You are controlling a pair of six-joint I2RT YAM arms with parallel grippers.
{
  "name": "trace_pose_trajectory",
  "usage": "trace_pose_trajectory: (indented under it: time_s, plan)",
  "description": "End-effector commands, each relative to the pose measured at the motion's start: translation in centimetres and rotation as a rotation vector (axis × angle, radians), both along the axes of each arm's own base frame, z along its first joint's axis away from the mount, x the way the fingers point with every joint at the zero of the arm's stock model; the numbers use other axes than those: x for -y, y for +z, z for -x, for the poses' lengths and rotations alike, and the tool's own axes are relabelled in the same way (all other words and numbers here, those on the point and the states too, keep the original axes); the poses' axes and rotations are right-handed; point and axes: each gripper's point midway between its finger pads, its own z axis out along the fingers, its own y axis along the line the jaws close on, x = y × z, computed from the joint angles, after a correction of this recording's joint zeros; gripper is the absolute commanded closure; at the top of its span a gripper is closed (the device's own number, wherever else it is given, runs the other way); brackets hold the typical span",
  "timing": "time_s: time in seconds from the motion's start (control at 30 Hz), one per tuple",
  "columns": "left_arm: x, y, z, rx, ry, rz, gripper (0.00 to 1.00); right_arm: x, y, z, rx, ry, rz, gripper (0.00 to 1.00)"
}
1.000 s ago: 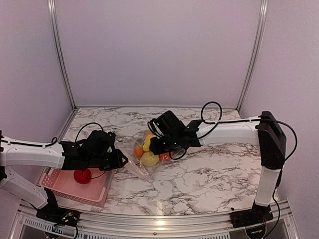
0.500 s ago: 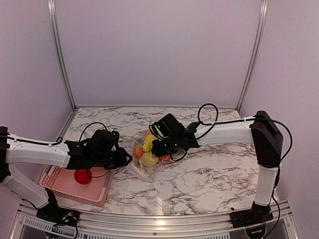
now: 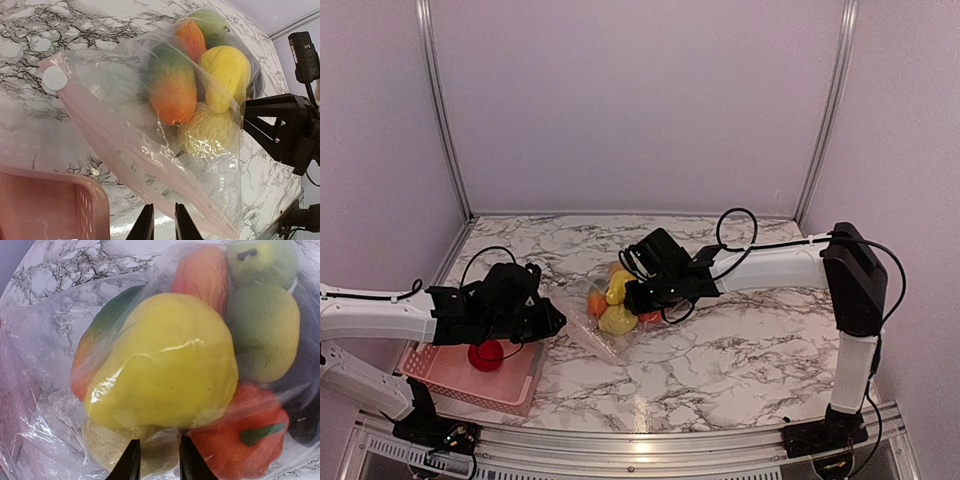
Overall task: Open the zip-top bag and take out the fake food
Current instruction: Pick up the fake fruit from the zipper food storage bag.
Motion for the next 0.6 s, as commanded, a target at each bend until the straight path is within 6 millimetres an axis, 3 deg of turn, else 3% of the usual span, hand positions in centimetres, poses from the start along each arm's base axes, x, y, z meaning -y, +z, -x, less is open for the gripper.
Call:
trace_pose_trajectory:
  time_s: [0.0,0.17,0.37,0.57]
  plan:
    - [-0.4,-1.4,0.0,-0.005,-0.01,-0.077,0.84,0.3,-1.3,0.0,-0.021,-0.003,0.029,0.75]
    - [1.6,-1.8,-1.0,-0.006,-0.048,-0.094,0.87,0.4,-1.2,-0.1,-0.017,-0.008,0.033,0.75]
    - [4.0,-0.8,-2.1,0.023,-0.086,-0.071,0.87,0.9,-1.2,-0.1,-0.008,-0.019,0.049,0.75]
    - [5.5,-1.2,-2.5,0.017,-0.117,-0.062,0.83,1.4,-1.5,-0.3,-0.008,-0.027,0.066,0.75]
